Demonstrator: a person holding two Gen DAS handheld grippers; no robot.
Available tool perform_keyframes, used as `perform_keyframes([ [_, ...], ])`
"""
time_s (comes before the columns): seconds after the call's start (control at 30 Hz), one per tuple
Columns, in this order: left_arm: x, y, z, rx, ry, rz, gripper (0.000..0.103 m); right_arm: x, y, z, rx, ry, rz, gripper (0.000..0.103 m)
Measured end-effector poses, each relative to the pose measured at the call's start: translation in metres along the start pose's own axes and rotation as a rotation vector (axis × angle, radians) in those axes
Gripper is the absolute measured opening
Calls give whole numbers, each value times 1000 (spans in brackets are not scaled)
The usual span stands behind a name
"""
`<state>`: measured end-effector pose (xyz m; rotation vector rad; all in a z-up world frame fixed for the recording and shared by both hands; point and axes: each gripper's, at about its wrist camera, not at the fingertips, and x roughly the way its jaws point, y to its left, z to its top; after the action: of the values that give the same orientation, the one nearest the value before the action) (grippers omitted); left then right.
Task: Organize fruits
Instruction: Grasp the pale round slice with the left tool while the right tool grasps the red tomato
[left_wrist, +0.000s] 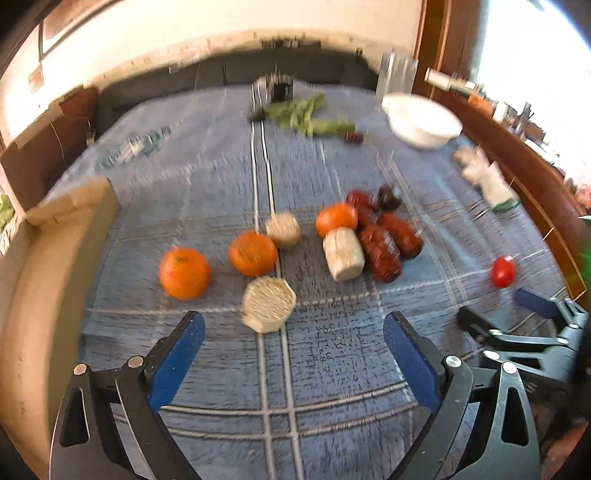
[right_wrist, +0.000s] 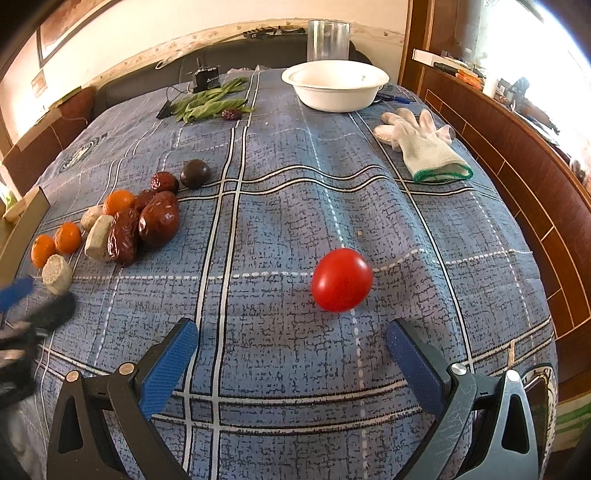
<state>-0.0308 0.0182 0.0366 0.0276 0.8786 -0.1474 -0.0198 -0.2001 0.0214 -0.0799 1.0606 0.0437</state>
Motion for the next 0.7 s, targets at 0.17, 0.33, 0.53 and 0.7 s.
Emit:
perform_keyframes([
  [0.17, -45, 13, -6, -11, -96, 7, 97, 1, 3, 2, -4, 14, -6, 102],
  [0.33, -68, 30, -20, -18, -130, 42, 76, -35, 18, -6, -25, -89, -43, 102],
  [0.53, -78, 46, -35, -35, -131, 27, 75, -72, 38, -17, -23, -173, -30, 103],
  [0.7, -86, 54, -42, -28, -149, 41, 75, -90, 54, -22, -66, -228, -68, 103],
])
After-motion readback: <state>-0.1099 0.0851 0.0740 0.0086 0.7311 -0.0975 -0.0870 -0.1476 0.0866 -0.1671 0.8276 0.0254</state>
